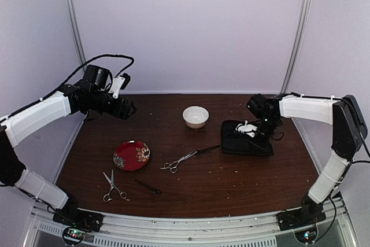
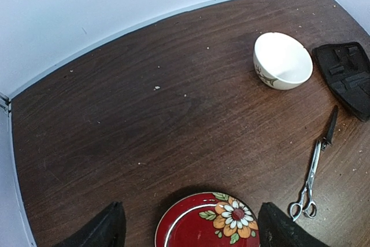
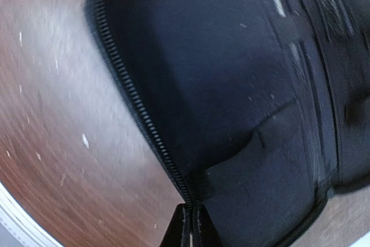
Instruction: Sort the hair-cutting tools
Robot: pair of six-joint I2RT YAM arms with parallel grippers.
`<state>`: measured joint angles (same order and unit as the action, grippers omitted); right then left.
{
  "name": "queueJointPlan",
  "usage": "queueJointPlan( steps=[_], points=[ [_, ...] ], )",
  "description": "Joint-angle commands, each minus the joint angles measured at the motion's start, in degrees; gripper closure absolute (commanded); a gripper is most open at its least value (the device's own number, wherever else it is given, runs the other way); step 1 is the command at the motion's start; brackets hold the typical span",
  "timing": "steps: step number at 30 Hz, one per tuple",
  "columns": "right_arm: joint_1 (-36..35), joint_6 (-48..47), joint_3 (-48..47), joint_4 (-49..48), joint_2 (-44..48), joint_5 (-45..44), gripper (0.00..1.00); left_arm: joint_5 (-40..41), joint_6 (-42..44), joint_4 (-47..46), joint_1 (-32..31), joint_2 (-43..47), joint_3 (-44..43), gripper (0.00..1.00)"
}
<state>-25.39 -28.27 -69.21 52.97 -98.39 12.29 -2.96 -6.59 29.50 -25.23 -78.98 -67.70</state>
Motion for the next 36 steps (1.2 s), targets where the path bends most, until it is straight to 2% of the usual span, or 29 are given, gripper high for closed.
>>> queueJointPlan(
  steps=[1,8,15,19,25,29,31,32,34,36],
  points=[
    [-0.26,-3.66,7.0,1.47,5.47,-3.13,1.0,-1.25,-0.12,0.25,-0.3,-1.46,-2.38,0.18],
    [-6.66,-10.06,16.93,2.89,11.24,-0.49,1.0,0.66,0.78,1.03,-0.32,-1.87,-2.7,0.18],
    [-17.79,-11.6,18.87,2.43,12.41,2.74,1.0,4.75,-0.58,2.73,-1.09,-0.91,-2.13,0.18],
    [-24.0,-11.59,18.64,1.18,12.53,3.6,1.0,9.42,-1.28,8.24,-6.73,-1.03,-3.53,0.18],
    [-27.59,-12.14,18.61,0.31,10.52,3.33,1.0,5.71,-5.46,18.01,-14.25,-2.1,-3.89,0.24],
    [-28.82,-13.36,21.09,-0.67,12.34,2.08,1.0,4.61,-6.16,19.13,-20.37,-2.27,-2.23,0.24],
    [-28.95,-12.75,21.26,-0.67,14.04,1.02,0.89,4.39,-5.7,18.12,-22.6,-3.5,-1.56,0.26],
    [-28.81,-12.37,21.18,-0.33,15.3,0.54,0.8,3.85,-5.46,17.86,-23.17,-4.51,-1.55,0.3],
    [-28.49,-11.23,20.87,-0.7,19.28,-0.6,0.55,2.51,-4.48,17.85,-23.68,-7.53,-2.44,0.4],
    [-27.48,-10.42,20.08,-0.08,24.56,0.29,0.51,2.45,-4.28,18.32,-23.79,-10.39,-3.52,0.47]
  ],
)
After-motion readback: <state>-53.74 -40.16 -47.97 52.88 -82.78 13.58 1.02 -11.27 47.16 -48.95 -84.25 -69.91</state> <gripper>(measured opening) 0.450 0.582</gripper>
